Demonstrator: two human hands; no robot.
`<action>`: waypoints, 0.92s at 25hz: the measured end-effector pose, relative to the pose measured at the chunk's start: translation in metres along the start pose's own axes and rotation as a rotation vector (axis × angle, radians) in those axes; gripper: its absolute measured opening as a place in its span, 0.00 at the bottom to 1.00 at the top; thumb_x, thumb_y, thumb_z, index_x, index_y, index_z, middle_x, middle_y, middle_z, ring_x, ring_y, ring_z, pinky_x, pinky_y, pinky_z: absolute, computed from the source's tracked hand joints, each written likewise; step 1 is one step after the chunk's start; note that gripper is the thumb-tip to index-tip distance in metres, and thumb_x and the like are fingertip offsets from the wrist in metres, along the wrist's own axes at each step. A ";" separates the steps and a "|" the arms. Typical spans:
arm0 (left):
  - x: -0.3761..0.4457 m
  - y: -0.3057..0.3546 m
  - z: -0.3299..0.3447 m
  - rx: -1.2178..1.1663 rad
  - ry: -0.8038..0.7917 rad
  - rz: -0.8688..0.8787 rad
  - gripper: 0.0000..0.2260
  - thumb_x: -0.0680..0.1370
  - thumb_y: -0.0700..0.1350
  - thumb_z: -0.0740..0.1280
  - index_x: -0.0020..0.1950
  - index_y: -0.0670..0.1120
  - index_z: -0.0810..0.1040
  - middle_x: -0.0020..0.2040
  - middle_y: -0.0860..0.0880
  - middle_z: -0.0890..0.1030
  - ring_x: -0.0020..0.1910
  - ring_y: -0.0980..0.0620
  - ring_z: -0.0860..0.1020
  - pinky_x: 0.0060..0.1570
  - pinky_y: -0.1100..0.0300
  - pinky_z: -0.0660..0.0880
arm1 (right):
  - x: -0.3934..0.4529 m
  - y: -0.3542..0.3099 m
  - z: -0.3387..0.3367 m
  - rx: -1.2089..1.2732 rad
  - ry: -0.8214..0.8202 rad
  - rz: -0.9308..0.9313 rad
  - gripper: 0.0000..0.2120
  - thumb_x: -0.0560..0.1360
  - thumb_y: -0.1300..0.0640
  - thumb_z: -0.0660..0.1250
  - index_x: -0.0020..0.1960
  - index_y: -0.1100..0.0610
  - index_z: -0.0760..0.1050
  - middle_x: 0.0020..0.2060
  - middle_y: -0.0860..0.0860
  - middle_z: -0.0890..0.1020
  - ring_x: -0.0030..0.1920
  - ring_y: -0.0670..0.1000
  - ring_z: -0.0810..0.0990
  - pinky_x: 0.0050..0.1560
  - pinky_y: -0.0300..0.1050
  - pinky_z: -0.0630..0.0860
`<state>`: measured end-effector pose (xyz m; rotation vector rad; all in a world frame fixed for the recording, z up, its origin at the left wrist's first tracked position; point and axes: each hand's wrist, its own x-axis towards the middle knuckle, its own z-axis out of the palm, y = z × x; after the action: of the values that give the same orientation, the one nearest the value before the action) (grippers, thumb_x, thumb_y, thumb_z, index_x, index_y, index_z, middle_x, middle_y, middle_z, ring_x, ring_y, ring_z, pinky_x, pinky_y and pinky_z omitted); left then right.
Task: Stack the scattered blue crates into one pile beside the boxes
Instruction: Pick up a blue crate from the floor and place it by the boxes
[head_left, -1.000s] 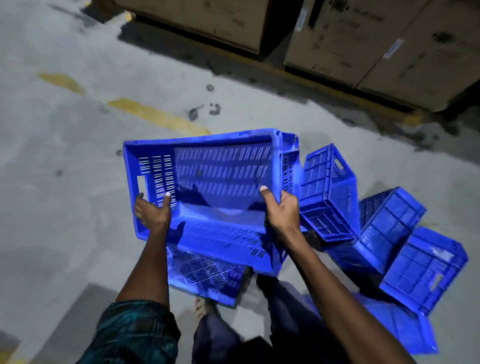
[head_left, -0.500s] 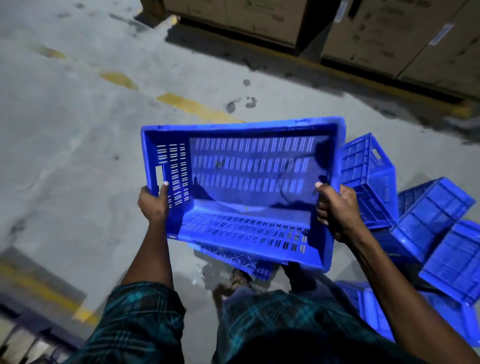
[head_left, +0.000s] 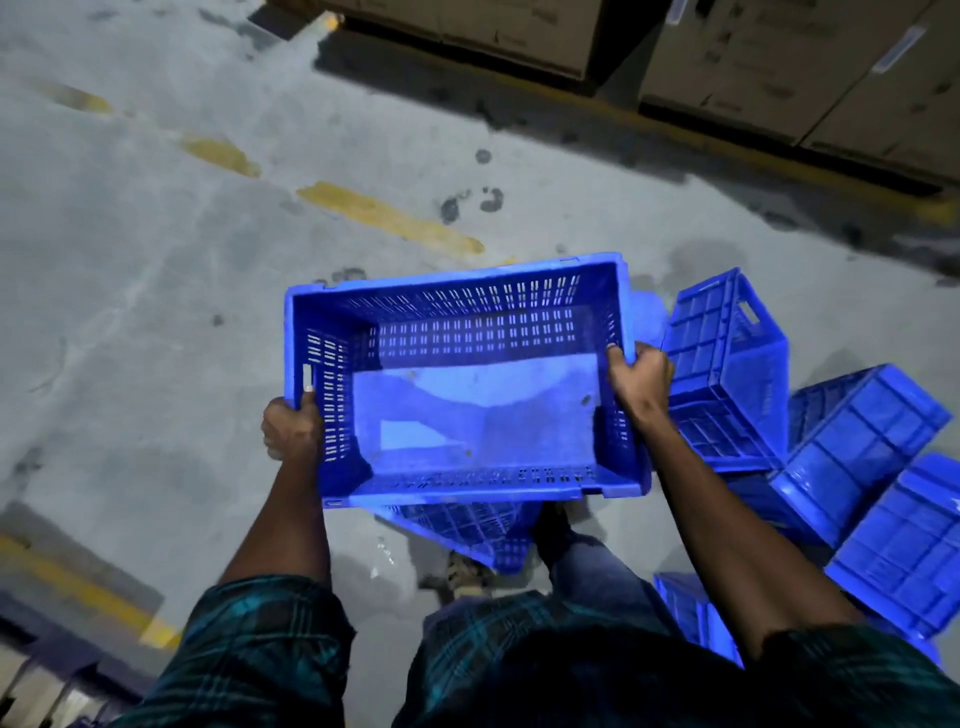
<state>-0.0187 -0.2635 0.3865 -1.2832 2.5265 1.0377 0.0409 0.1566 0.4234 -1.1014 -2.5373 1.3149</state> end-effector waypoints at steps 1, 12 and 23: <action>-0.005 0.018 0.010 0.007 0.020 0.004 0.19 0.77 0.58 0.66 0.51 0.41 0.77 0.56 0.36 0.80 0.57 0.33 0.78 0.61 0.44 0.73 | 0.020 -0.002 -0.004 -0.022 0.001 -0.001 0.14 0.77 0.52 0.64 0.41 0.63 0.79 0.31 0.58 0.74 0.41 0.62 0.79 0.40 0.48 0.67; -0.044 0.263 0.090 -0.064 0.144 0.223 0.25 0.79 0.60 0.62 0.57 0.38 0.77 0.61 0.33 0.78 0.60 0.31 0.76 0.61 0.41 0.71 | 0.201 -0.089 -0.109 -0.079 0.235 -0.068 0.17 0.81 0.51 0.59 0.60 0.63 0.75 0.53 0.67 0.81 0.53 0.68 0.79 0.50 0.55 0.76; -0.006 0.418 0.179 -0.092 0.096 0.306 0.23 0.79 0.58 0.64 0.57 0.38 0.78 0.60 0.34 0.79 0.60 0.32 0.77 0.60 0.44 0.72 | 0.333 -0.124 -0.120 -0.028 0.366 -0.012 0.17 0.81 0.51 0.60 0.60 0.62 0.75 0.55 0.65 0.81 0.55 0.66 0.79 0.52 0.53 0.76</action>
<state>-0.3629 0.0217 0.4708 -1.0084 2.8438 1.1875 -0.2300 0.4017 0.5093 -1.2021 -2.2937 0.9695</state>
